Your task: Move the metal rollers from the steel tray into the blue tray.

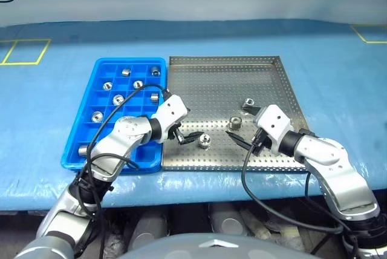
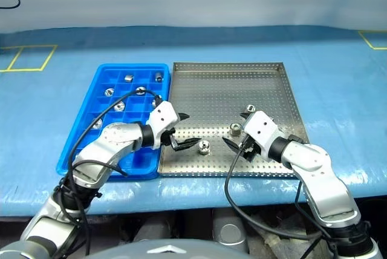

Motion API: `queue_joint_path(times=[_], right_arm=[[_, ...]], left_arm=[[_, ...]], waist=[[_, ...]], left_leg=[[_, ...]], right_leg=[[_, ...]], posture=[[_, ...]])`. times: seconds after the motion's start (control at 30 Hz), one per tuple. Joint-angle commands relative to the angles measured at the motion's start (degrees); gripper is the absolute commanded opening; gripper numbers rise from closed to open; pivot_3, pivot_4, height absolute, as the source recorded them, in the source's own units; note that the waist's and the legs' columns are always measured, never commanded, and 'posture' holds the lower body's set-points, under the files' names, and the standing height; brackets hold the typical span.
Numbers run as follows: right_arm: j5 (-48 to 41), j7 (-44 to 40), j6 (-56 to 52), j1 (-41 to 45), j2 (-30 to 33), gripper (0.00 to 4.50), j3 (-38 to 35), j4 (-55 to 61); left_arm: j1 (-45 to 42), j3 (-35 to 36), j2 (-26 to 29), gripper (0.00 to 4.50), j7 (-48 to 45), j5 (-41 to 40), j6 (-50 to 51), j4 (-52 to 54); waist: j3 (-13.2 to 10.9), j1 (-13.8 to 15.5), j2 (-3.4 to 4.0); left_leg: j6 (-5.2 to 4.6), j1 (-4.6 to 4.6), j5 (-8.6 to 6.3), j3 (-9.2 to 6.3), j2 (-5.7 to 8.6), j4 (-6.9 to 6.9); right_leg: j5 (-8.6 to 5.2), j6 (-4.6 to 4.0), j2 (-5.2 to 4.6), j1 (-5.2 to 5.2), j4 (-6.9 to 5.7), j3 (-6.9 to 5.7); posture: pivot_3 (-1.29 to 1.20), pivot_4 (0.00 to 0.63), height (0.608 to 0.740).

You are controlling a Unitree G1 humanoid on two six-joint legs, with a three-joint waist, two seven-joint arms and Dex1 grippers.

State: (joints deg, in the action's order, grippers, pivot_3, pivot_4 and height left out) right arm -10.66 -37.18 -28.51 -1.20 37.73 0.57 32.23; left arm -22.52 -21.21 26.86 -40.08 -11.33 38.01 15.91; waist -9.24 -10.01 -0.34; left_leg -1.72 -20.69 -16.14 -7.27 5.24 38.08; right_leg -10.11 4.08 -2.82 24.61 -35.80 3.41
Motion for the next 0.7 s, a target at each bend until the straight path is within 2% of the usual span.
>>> queue_joint_path(times=[0.03,0.33,0.57,0.7], right_arm=[[-0.62,1.14,0.07,-0.84,-0.36,4.5,-2.06,3.03],[-0.96,1.77,0.04,-1.48,-0.44,4.5,-2.36,3.79],[-0.96,1.86,0.28,-0.83,-0.63,4.5,-1.63,3.31],[-0.93,1.87,0.35,-0.46,-0.75,4.5,-1.36,3.13]], left_arm=[[-1.57,-1.59,-0.63,4.42,-1.21,1.6,-2.34,-2.18],[-1.67,-4.34,-1.99,4.42,-1.26,5.11,-3.24,-7.14],[-1.43,-5.16,-2.11,4.42,-0.46,8.38,-2.92,-9.22],[-0.98,-4.98,-1.99,3.23,-0.59,9.29,-2.8,-9.06]], waist=[[0.0,-1.3,0.0],[0.01,-6.19,0.02],[0.01,-7.56,0.02],[0.01,-7.68,0.02]], left_leg=[[-0.01,0.01,-0.01,0.03,0.0,0.03],[-0.09,0.05,-0.04,0.24,-0.05,0.09],[-0.1,0.08,-0.04,0.34,-0.13,0.09],[-0.11,0.09,-0.05,0.38,-0.13,0.1]], right_leg=[[0.02,0.04,0.01,-0.01,0.0,0.03],[0.1,0.2,0.12,-0.03,0.0,0.28],[0.11,0.23,0.22,-0.03,0.0,0.38],[0.12,0.24,0.22,-0.02,0.0,0.41]], posture=[[-0.41,0.15,0.74],[-0.42,0.15,0.74],[-0.41,0.15,0.74],[-0.4,0.15,0.74]])
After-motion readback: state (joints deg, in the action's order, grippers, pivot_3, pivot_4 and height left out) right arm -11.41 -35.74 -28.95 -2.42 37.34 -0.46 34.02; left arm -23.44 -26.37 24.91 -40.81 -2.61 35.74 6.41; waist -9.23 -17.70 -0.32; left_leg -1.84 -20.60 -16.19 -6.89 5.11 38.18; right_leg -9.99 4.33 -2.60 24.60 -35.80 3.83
